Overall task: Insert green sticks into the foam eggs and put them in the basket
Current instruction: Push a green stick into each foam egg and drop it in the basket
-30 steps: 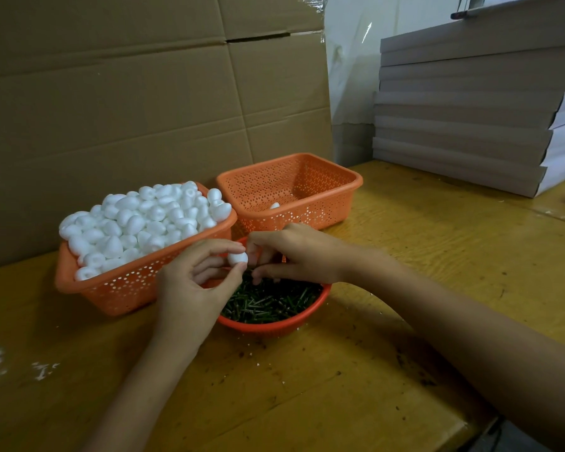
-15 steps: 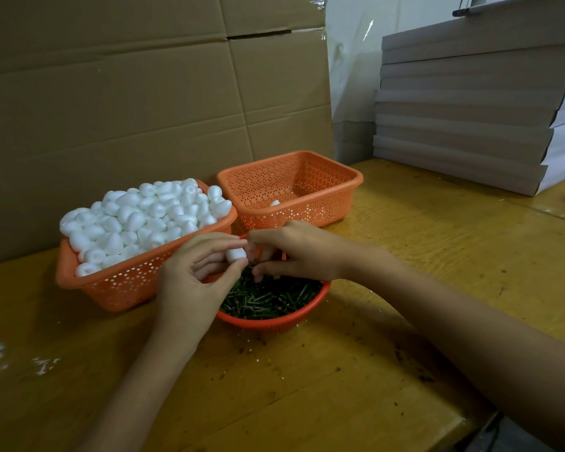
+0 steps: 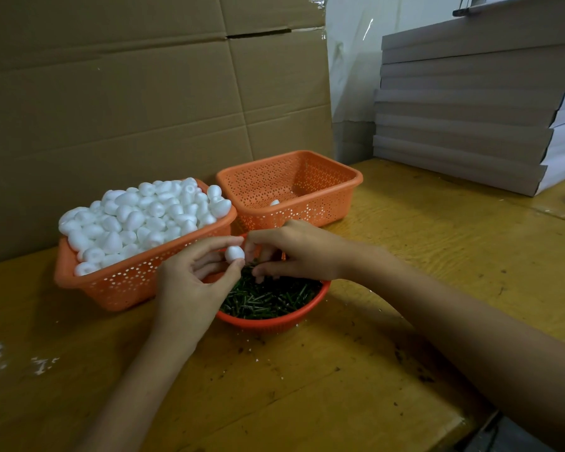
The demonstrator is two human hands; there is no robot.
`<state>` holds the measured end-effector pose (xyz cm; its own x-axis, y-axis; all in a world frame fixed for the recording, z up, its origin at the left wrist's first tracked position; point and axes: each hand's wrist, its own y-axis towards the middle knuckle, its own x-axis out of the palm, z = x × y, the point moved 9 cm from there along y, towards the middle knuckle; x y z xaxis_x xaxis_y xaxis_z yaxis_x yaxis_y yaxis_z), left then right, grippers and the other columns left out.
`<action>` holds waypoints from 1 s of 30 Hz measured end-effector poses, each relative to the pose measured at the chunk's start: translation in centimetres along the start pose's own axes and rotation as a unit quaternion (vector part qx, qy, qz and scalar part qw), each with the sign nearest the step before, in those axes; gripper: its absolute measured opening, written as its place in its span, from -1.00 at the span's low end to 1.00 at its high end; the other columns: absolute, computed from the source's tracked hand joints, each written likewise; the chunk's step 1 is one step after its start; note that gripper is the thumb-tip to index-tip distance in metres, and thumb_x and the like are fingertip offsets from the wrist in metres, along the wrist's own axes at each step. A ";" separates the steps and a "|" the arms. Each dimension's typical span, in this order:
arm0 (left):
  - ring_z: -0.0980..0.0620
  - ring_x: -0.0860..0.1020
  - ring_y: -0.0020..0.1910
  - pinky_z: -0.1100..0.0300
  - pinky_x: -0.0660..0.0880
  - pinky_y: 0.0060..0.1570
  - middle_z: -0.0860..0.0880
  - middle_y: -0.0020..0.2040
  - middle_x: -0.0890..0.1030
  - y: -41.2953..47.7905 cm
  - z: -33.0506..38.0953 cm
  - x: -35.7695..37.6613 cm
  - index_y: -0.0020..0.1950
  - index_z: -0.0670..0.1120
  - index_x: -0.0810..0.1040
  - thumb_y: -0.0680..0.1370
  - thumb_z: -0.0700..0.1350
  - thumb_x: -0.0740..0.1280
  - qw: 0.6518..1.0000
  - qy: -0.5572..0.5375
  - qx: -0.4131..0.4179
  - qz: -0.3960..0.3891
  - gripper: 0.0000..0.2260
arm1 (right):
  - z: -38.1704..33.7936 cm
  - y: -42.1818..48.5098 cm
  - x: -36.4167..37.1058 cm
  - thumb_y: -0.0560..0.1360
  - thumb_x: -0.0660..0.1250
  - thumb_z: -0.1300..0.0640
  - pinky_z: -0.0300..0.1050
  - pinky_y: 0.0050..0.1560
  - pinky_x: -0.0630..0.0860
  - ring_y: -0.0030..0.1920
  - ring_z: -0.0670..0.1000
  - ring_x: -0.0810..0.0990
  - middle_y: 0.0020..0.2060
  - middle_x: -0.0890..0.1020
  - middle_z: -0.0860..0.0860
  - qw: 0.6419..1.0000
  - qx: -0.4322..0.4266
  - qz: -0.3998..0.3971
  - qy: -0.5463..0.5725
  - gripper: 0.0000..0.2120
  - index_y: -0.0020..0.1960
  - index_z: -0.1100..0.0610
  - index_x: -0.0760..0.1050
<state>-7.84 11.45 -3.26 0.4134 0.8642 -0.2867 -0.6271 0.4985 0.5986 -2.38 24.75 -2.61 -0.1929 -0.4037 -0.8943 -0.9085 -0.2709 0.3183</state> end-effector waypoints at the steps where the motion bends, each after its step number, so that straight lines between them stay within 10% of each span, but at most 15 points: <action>1: 0.17 0.74 0.03 0.35 0.63 0.02 0.13 0.02 0.76 0.0 0.0 0.0 0.15 -0.05 0.73 0.52 -0.35 0.54 1.000 0.000 0.003 -0.001 -0.71 | 0.0 0.0 0.0 0.64 0.40 0.10 -0.22 -0.03 0.55 -0.09 -0.16 0.71 -0.11 0.77 -0.13 1.000 0.000 0.000 -0.002 -0.83 0.19 0.13 0.52; 30: 0.15 0.73 0.05 0.36 0.62 0.02 0.04 0.08 0.75 0.0 -0.1 -0.2 0.18 -0.05 0.73 0.52 -0.32 0.54 1.000 0.000 0.002 0.008 -0.71 | 0.2 0.0 0.0 0.65 0.40 0.07 -0.18 0.00 0.56 -0.11 -0.18 0.70 -0.11 0.77 -0.13 1.000 0.016 -0.005 -0.005 -0.81 0.21 0.11 0.50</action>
<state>-7.95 11.31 -3.30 0.4035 0.8722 -0.2767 -0.6313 0.4842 0.6058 -2.44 24.90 -2.71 -0.1881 -0.3920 -0.9006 -0.9216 -0.2466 0.2998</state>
